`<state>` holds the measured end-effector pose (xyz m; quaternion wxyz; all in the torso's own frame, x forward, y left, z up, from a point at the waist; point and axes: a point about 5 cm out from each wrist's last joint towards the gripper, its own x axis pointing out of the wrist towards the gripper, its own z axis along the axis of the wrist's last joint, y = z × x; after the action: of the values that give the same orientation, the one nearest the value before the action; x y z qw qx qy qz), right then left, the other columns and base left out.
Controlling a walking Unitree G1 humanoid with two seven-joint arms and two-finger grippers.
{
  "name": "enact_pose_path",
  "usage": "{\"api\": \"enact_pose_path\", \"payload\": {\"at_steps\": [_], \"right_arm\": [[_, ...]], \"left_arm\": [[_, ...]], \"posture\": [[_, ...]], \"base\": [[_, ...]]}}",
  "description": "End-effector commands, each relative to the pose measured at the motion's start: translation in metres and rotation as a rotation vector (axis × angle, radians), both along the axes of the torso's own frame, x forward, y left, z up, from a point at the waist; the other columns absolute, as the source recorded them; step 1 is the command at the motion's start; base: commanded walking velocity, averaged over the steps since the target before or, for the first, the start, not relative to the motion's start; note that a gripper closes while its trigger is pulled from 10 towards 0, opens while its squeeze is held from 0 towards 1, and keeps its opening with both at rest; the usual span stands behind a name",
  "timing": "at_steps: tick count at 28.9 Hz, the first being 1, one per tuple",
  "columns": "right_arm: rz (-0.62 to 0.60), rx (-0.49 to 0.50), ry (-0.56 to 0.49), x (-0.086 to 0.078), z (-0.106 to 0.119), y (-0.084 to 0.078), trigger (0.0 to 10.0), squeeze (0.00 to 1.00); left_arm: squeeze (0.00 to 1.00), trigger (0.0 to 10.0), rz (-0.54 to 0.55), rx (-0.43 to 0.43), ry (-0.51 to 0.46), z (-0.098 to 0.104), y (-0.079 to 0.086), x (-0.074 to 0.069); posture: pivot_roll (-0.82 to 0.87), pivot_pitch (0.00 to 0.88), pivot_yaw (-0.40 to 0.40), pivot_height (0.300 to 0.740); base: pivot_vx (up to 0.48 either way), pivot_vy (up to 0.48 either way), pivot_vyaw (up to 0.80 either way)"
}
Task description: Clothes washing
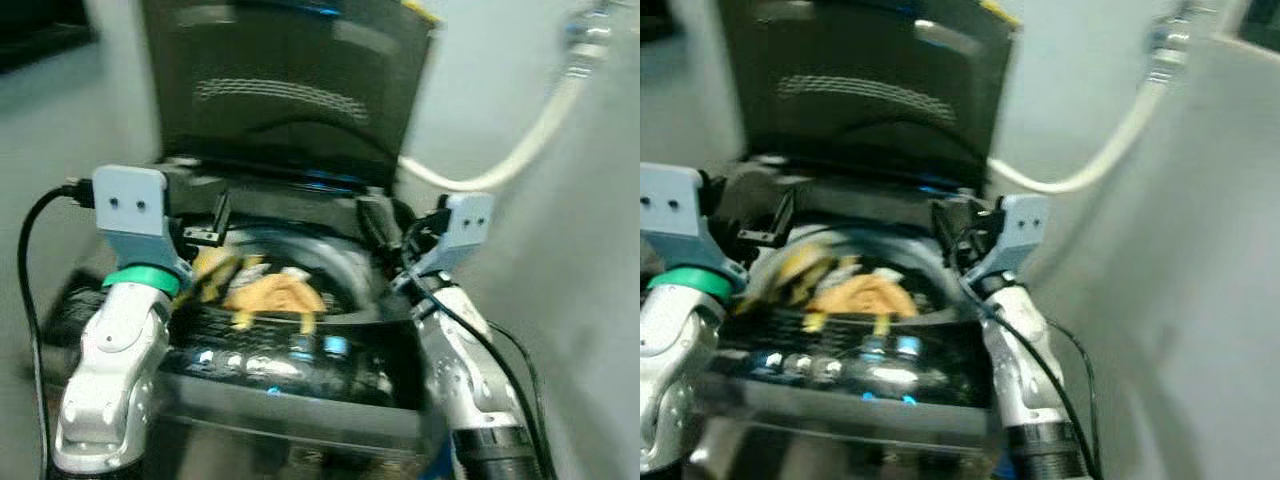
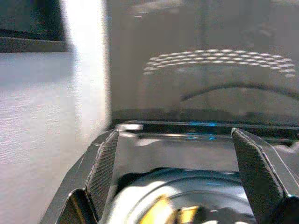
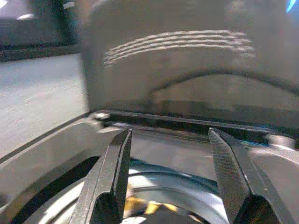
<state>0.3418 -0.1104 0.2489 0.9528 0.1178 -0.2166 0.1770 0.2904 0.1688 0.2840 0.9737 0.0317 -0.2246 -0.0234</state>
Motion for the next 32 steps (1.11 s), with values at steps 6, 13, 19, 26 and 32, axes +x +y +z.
{"api": "enact_pose_path", "payload": {"at_steps": [6,13,19,26,32], "right_arm": [[0.077,-0.038,0.052,0.001,-0.011,-0.001,10.0,0.0],[0.266,-0.095,0.093,-0.003,-0.02,-0.001,10.0,0.0],[0.352,-0.092,0.09,-0.007,-0.019,-0.008,10.0,0.0],[0.542,-0.087,0.067,-0.022,-0.012,-0.01,10.0,0.0],[0.585,-0.074,0.069,-0.026,-0.011,-0.014,10.0,0.0]], "left_arm": [[0.0,10.0,-0.223,0.079,0.102,-0.021,-0.026,-0.001],[0.0,10.0,-0.362,0.104,0.15,-0.031,-0.038,-0.004],[0.0,10.0,-0.488,0.105,0.149,-0.033,-0.046,-0.01],[0.0,10.0,-0.552,0.101,0.126,-0.032,-0.052,-0.012],[0.0,10.0,-0.518,0.099,0.121,-0.031,-0.046,-0.009]], "posture": [[0.02,0.0,-0.056,0.74],[0.02,0.0,-0.054,0.74],[0.01,0.0,-0.05,0.74],[0.01,0.002,-0.046,0.74],[0.0,0.007,-0.045,0.74]], "base": [[0.0,0.0,0.8],[0.0,0.0,0.8],[0.0,0.0,0.8],[0.0,0.0,0.8],[0.0,0.0,0.8]]}}
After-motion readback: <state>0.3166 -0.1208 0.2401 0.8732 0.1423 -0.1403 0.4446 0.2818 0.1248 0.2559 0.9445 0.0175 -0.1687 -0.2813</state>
